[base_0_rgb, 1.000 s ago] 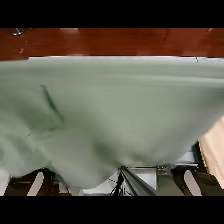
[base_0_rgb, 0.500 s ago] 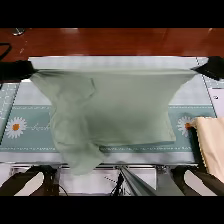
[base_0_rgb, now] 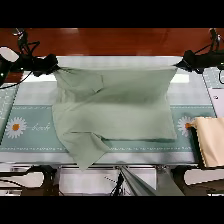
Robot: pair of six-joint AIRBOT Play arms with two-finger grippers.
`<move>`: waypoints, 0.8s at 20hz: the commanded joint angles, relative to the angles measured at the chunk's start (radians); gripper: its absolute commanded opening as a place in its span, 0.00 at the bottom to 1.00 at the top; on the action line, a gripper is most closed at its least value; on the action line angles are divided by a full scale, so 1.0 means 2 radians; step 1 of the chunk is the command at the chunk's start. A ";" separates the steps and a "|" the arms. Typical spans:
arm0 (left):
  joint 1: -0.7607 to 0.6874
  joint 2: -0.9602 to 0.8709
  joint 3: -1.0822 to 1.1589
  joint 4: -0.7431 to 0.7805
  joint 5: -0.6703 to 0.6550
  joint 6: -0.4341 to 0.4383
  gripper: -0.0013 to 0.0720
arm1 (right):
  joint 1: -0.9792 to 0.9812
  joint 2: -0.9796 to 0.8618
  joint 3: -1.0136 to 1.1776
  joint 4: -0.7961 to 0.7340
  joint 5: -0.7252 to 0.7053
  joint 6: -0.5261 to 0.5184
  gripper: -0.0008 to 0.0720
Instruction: Fold the shirts.
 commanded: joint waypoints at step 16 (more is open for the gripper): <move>0.028 -0.021 -0.088 0.022 -0.238 0.100 0.98 | 0.002 -0.018 -0.117 -0.067 0.109 -0.022 0.86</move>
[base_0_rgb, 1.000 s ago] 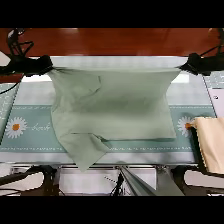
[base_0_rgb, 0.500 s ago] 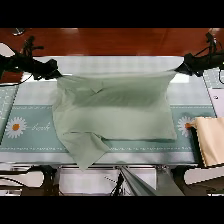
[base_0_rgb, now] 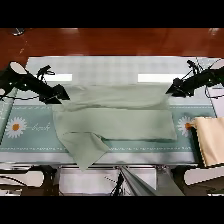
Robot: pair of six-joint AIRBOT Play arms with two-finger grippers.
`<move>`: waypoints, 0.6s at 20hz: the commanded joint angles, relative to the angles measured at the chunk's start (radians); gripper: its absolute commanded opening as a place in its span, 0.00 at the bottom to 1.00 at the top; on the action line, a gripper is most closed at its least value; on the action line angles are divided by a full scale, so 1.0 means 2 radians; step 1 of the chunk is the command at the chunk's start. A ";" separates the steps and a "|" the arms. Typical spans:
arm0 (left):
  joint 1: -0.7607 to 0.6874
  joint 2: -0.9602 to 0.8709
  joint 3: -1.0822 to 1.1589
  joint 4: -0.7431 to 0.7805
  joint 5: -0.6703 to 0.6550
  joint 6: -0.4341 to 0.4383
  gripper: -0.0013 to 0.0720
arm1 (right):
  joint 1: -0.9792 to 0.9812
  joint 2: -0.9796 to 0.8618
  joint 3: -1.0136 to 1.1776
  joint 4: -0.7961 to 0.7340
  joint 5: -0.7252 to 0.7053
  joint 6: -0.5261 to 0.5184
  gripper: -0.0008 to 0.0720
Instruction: Fold the shirts.
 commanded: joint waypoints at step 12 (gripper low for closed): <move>0.252 0.233 -0.302 -0.020 0.009 0.022 0.98 | -0.091 0.337 -0.346 0.062 -0.106 -0.026 0.86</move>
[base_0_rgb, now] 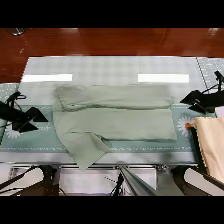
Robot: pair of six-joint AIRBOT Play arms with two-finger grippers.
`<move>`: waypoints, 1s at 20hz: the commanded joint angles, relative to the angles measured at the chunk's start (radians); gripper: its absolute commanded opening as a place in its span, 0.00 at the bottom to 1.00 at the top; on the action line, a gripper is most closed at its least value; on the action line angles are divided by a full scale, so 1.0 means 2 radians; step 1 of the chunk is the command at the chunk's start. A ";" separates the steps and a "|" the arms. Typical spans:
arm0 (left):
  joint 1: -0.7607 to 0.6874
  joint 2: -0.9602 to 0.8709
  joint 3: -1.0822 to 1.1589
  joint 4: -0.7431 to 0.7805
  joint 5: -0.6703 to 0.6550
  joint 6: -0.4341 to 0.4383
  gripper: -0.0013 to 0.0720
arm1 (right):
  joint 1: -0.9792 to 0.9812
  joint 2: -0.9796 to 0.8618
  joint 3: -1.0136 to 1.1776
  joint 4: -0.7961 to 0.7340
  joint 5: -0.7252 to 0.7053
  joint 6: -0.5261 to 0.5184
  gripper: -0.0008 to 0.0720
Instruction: Fold the shirts.
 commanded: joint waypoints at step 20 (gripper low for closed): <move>-0.101 0.088 -0.229 -0.156 0.099 0.068 0.98 | -0.025 0.125 -0.132 0.097 -0.035 -0.003 0.86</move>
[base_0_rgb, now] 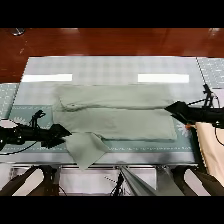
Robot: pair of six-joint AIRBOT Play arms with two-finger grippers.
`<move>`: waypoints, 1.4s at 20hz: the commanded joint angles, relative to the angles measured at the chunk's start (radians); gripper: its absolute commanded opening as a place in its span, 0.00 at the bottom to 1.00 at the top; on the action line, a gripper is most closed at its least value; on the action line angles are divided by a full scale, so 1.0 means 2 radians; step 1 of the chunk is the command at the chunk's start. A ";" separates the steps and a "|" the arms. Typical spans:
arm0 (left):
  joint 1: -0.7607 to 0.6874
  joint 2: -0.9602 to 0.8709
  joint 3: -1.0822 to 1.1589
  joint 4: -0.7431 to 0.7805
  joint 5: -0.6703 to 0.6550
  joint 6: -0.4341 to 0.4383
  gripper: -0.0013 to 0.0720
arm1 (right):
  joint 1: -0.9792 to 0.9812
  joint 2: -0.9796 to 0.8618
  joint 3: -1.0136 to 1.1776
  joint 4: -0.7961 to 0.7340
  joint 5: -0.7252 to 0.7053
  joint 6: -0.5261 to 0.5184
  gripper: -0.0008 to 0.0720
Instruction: Fold the shirts.
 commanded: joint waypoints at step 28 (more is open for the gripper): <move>-0.042 -0.001 -0.002 -0.019 0.043 0.019 0.05 | -0.080 -0.046 -0.101 -0.042 0.020 -0.041 0.04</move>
